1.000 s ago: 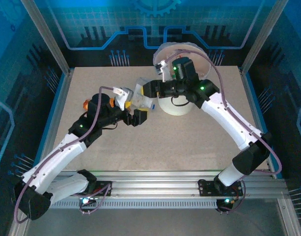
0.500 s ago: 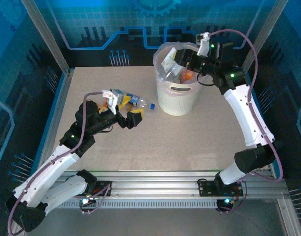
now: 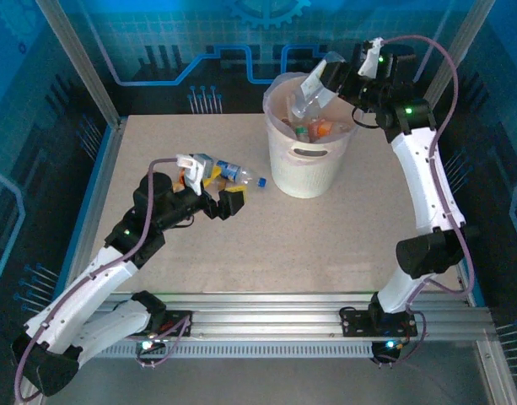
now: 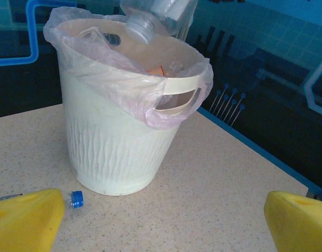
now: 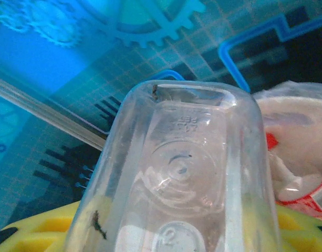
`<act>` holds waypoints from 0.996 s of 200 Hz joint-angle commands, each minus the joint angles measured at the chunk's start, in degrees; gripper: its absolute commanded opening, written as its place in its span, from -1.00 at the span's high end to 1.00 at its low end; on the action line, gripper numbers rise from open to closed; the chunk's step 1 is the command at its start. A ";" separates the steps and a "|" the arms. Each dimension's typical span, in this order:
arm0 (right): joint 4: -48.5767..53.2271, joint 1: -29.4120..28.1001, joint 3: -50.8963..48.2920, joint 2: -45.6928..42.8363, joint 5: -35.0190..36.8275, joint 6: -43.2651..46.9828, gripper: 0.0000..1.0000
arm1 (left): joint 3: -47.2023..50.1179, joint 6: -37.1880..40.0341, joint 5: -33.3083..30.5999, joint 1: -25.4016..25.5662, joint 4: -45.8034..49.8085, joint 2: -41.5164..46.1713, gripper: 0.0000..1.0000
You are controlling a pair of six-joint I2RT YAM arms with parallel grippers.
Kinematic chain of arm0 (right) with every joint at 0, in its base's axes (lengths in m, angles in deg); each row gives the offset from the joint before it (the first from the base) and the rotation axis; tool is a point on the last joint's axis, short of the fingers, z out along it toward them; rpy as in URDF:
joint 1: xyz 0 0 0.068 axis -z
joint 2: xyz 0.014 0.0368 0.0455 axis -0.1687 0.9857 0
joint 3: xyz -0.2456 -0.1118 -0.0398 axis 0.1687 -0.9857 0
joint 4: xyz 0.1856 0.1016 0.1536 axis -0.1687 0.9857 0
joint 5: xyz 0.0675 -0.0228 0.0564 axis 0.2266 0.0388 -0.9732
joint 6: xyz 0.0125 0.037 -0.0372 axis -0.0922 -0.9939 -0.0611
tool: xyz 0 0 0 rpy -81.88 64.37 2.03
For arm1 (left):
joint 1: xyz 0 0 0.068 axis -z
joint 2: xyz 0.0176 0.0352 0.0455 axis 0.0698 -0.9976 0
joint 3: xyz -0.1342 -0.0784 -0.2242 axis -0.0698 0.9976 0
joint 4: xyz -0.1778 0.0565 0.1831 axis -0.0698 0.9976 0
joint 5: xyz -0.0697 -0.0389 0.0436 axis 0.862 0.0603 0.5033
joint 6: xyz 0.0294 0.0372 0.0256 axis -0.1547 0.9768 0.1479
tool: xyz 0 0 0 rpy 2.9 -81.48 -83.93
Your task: Put the plastic bottles in the bin
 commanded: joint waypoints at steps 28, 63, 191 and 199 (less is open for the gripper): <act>4.18 2.08 2.36 3.73 -2.86 1.18 0.19 | 0.23 -0.35 -1.87 0.35 1.15 -0.83 -0.98; 6.43 3.32 3.95 7.40 -3.99 1.34 0.11 | 0.19 -0.62 -2.12 0.32 1.41 -1.11 -0.98; 19.03 3.74 9.16 9.06 7.90 8.19 -0.77 | -0.54 -0.71 -2.14 0.32 1.81 -2.25 -0.98; 19.57 3.63 9.62 8.91 8.79 8.83 -0.80 | -0.60 -0.71 -2.16 0.37 1.77 -2.26 -0.98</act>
